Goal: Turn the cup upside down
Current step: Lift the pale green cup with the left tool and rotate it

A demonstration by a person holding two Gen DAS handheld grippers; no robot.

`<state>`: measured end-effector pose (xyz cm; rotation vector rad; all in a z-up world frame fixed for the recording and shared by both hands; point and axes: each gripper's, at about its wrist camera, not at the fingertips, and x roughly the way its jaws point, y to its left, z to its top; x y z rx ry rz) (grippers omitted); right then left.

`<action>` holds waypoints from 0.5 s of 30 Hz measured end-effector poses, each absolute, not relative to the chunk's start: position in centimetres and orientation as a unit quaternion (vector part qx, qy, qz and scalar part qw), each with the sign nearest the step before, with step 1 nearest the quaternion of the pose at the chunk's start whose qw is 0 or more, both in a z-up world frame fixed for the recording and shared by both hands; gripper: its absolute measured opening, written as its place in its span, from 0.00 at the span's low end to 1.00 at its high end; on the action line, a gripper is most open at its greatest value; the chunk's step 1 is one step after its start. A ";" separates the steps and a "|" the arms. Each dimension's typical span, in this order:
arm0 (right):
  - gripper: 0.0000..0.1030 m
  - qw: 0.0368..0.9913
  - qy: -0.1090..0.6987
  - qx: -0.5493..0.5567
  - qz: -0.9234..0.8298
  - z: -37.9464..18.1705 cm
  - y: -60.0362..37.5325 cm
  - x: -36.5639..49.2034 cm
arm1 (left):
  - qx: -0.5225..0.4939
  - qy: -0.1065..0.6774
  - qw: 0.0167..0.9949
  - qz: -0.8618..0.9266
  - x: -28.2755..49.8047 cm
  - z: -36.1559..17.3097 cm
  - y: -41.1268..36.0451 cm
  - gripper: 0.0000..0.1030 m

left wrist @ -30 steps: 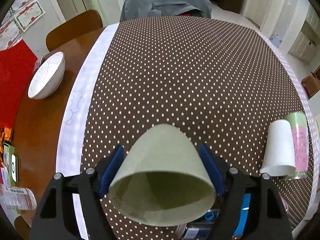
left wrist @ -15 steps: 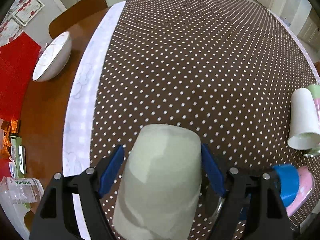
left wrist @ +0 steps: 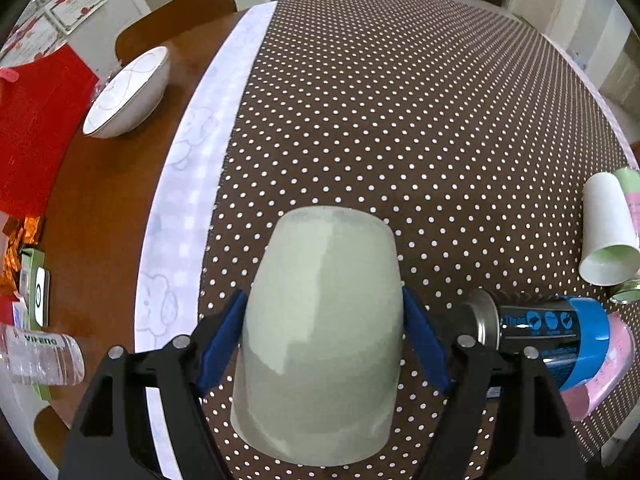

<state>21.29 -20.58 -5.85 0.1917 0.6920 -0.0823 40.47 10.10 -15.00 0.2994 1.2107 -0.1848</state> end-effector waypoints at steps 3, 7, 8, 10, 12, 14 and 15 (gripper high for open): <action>0.94 0.936 0.336 0.095 -0.043 -5.7 -20.8 20.7 | 0.128 0.553 0.819 -0.080 39.5 -13.9 10.7 0.73; 0.94 0.938 0.330 0.097 -0.040 -5.2 -20.8 19.8 | 0.123 0.535 0.832 -0.076 37.5 -11.8 10.5 0.73; 0.94 0.939 0.328 0.098 -0.038 -5.1 -20.8 19.6 | 0.123 0.532 0.834 -0.077 37.3 -11.4 10.8 0.73; 0.94 0.940 0.323 0.098 -0.037 -4.8 -20.7 19.1 | 0.122 0.522 0.840 -0.086 36.1 -10.0 10.4 0.73; 0.94 0.942 0.320 0.100 -0.036 -4.6 -20.8 18.5 | 0.118 0.515 0.843 -0.099 34.7 -8.8 9.9 0.73; 0.94 0.943 0.314 0.104 -0.037 -4.4 -21.1 17.7 | 0.121 0.502 0.849 -0.116 32.9 -7.3 8.8 0.73; 0.94 0.943 0.312 0.106 -0.038 -4.3 -21.3 17.2 | 0.123 0.496 0.851 -0.120 32.2 -6.5 8.2 0.73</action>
